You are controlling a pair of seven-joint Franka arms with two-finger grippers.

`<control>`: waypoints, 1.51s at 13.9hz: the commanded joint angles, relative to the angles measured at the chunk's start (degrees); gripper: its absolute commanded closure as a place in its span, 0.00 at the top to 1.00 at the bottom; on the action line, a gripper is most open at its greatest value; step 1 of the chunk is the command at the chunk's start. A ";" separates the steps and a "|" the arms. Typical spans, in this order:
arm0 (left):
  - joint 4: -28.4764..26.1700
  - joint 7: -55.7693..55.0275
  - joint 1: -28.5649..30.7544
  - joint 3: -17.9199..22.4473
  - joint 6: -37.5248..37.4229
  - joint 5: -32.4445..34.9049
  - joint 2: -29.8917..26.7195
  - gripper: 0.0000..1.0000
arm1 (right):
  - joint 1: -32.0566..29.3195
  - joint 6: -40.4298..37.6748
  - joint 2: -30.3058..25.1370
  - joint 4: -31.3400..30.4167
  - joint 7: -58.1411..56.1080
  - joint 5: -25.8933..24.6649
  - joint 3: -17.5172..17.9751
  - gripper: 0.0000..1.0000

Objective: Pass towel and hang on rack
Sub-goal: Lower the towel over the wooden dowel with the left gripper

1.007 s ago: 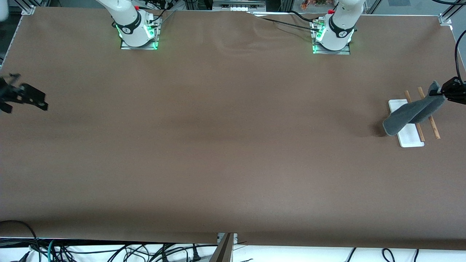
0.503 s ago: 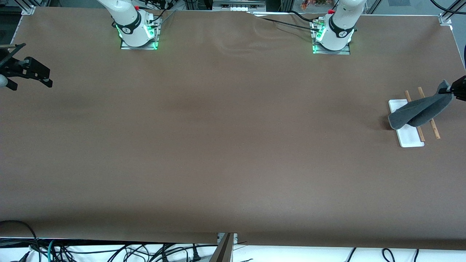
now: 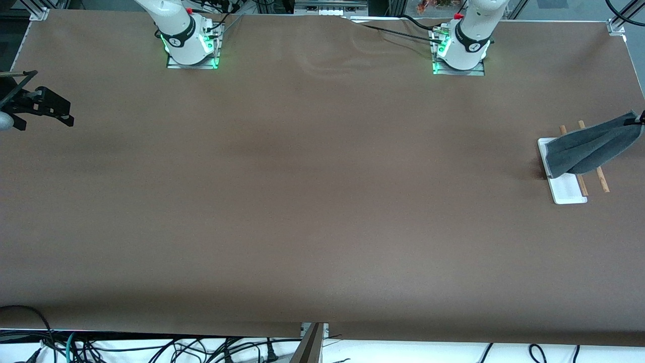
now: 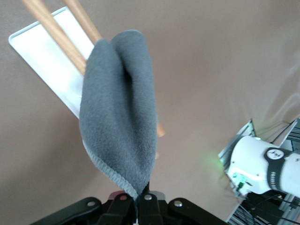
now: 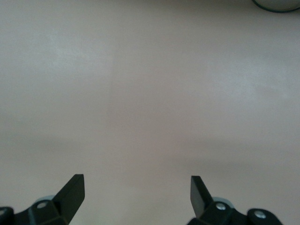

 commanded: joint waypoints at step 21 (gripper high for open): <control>3.66 9.34 4.54 -0.17 11.20 0.86 10.91 0.47 | -0.49 -1.82 1.92 3.67 -0.29 1.46 1.20 1.00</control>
